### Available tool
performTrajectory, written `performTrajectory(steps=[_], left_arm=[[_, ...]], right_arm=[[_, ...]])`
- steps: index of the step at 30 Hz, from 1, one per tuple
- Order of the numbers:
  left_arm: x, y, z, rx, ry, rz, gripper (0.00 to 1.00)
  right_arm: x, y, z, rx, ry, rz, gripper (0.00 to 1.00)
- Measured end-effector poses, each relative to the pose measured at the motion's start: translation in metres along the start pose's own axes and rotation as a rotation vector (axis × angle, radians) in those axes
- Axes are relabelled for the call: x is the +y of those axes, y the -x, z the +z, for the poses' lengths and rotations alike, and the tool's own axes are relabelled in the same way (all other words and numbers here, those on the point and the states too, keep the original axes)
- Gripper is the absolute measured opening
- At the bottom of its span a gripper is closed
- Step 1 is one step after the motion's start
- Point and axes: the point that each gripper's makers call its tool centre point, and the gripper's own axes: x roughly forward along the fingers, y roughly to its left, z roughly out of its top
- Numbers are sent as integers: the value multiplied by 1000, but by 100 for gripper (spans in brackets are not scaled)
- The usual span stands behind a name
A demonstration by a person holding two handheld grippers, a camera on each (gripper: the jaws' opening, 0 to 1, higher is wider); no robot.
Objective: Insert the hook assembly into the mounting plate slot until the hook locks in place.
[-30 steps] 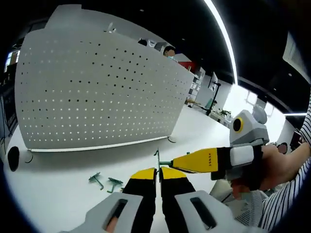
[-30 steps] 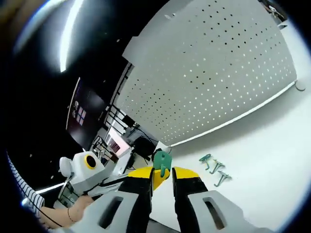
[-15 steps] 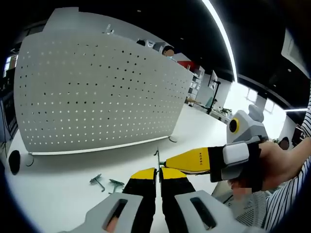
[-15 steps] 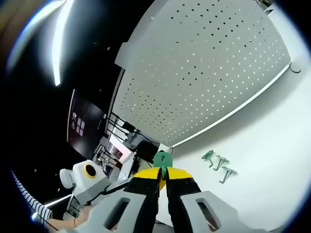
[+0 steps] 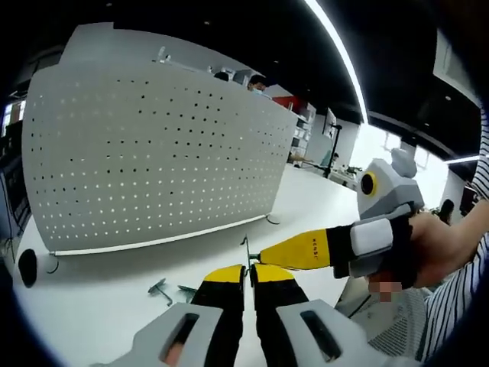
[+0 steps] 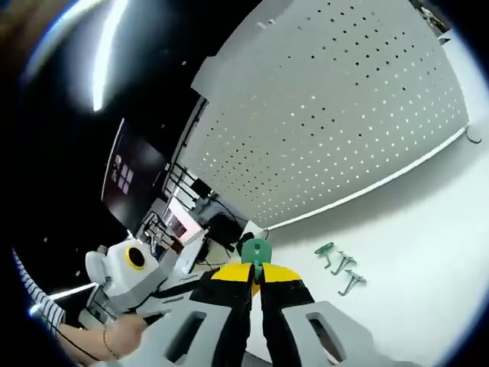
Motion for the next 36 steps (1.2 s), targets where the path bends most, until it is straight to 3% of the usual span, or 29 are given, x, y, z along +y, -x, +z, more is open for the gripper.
performTrajectory(steps=[2, 5, 12, 16, 25, 36], left_arm=[[-1, 1, 0, 11, -21, 0, 4], [1, 3, 3, 1, -24, 0, 7], [9, 11, 7, -26, 7, 15, 33], [14, 15, 10, -54, 39, 30, 51], [26, 25, 10, -66, 58, 57, 64], [28, 32, 4, -77, 86, 66, 80]], right_arm=[[5, -1, 1, 6, 102, -2, 0], [13, -2, 4, 7, 188, 6, 0], [27, -5, 11, 3, 399, 17, 0], [34, -5, 13, -11, 426, 24, 0], [41, -6, 14, -33, 502, 26, 0], [48, -12, 32, -126, 598, -14, 0]])
